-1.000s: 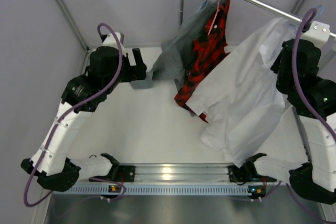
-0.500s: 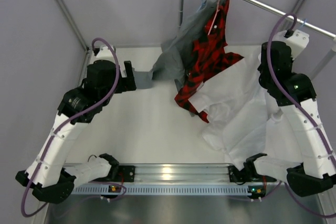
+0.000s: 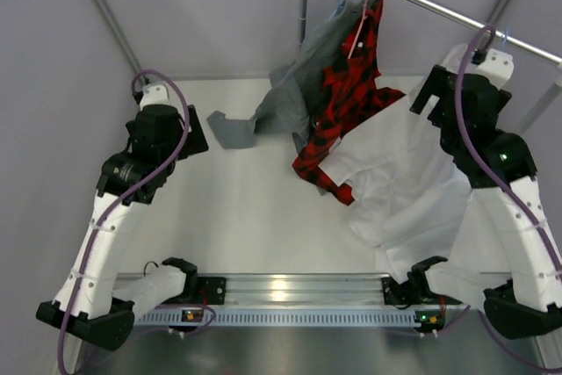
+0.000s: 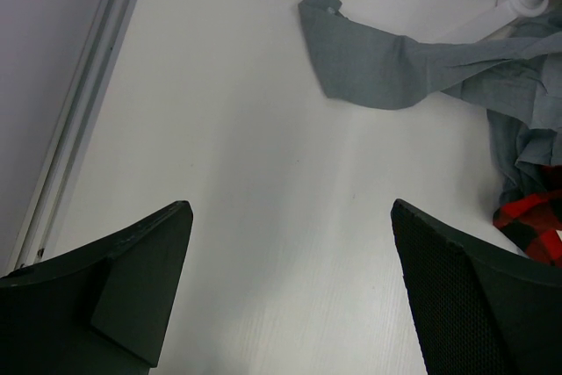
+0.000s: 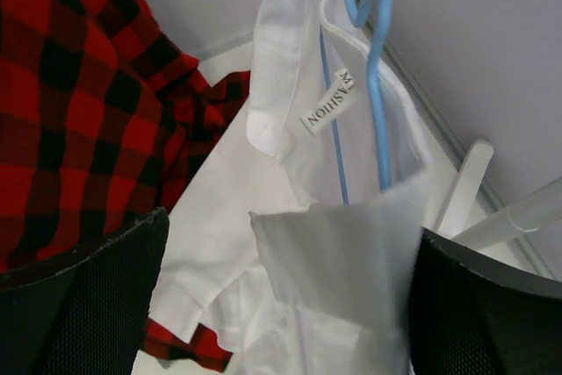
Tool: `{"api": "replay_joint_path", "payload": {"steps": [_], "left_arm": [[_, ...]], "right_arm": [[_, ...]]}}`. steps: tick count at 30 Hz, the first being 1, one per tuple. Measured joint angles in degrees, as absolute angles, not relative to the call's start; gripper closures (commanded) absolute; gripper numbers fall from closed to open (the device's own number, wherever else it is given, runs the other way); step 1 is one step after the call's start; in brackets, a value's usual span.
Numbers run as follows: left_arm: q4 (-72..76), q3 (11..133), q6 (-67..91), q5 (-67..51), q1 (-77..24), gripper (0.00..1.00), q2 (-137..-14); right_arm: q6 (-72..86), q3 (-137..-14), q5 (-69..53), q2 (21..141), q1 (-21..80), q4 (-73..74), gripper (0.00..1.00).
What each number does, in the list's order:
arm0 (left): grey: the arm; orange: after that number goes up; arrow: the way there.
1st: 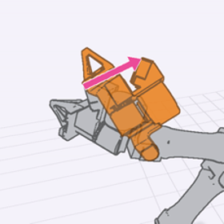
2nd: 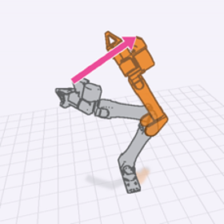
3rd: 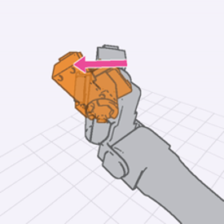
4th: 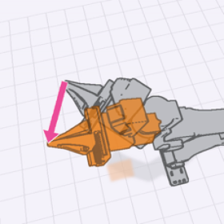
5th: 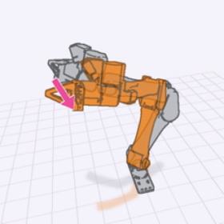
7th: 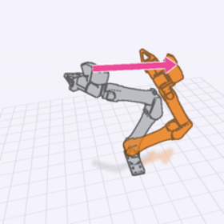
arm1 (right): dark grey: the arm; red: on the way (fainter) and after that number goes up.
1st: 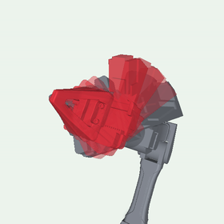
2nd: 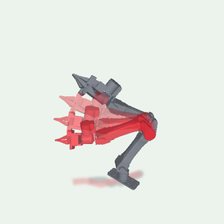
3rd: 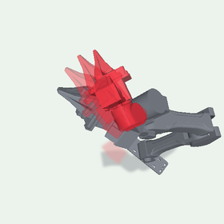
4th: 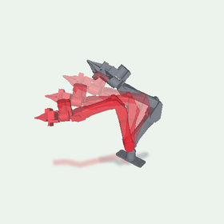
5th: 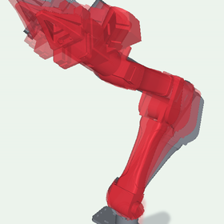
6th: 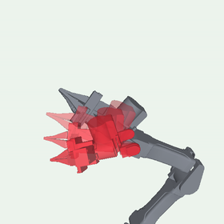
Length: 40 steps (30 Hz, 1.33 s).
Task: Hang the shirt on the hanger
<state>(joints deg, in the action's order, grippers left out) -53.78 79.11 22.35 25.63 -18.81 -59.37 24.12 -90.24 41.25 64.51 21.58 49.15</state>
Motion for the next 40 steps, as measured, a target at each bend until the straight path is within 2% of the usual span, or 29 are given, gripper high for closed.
{"api": "replay_joint_path", "payload": {"steps": [5, 11, 22, 40], "left_arm": [[-53.6, 75.2, 21.4, 25.5, -18.8, 0.01, -51.8], [-53.6, 71.2, 21.1, 23.2, -18.8, 0.01, -40.8], [-55.1, 67.0, 20.2, 22.4, -18.8, 0.01, -31.4], [-56.0, 64.8, 15.0, 22.1, -18.8, 0.01, -25.7]], "right_arm": [[16.0, -87.7, 32.9, 51.0, 21.6, 50.8, 0.01], [11.4, -91.2, 30.7, 39.3, 21.6, 59.2, 0.01], [12.5, -91.9, 28.2, 30.7, 21.6, 74.4, 0.01], [11.9, -91.9, 28.1, 25.3, 21.6, 76.4, 0.01]]}}
